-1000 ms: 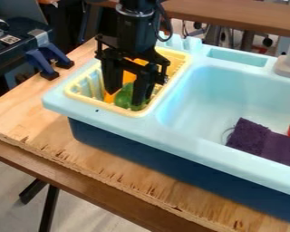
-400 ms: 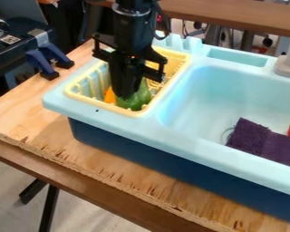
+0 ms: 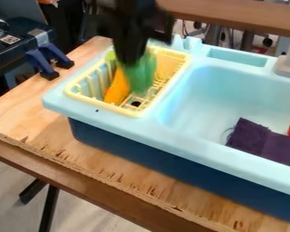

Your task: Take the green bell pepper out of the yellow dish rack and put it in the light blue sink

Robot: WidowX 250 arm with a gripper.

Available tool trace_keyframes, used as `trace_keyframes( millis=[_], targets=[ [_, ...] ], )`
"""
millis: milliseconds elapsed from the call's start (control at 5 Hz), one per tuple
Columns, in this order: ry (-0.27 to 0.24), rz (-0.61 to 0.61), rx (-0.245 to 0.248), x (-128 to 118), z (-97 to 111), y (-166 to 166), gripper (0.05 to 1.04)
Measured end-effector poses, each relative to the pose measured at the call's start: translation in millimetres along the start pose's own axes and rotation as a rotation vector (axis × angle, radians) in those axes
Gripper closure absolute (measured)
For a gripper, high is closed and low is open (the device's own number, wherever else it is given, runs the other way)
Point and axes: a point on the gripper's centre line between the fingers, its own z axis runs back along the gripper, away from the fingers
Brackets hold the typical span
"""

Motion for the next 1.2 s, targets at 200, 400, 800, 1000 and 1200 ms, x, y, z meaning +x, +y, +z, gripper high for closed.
trace_keyframes(
  millis=[200, 400, 800, 1000, 1200],
  targets=[
    [-0.142, -0.052, -0.032, 20, 38, -21, 0.982],
    [-0.18, -0.151, -0.092, 39, 37, -48, 0.982],
    [-0.046, -0.103, -0.252, 48, -8, -71, 0.982],
    [0.106, -0.071, -0.228, 41, -43, -64, 0.982],
    [0.191, -0.049, -0.207, 36, -65, -57, 0.982]
  ],
)
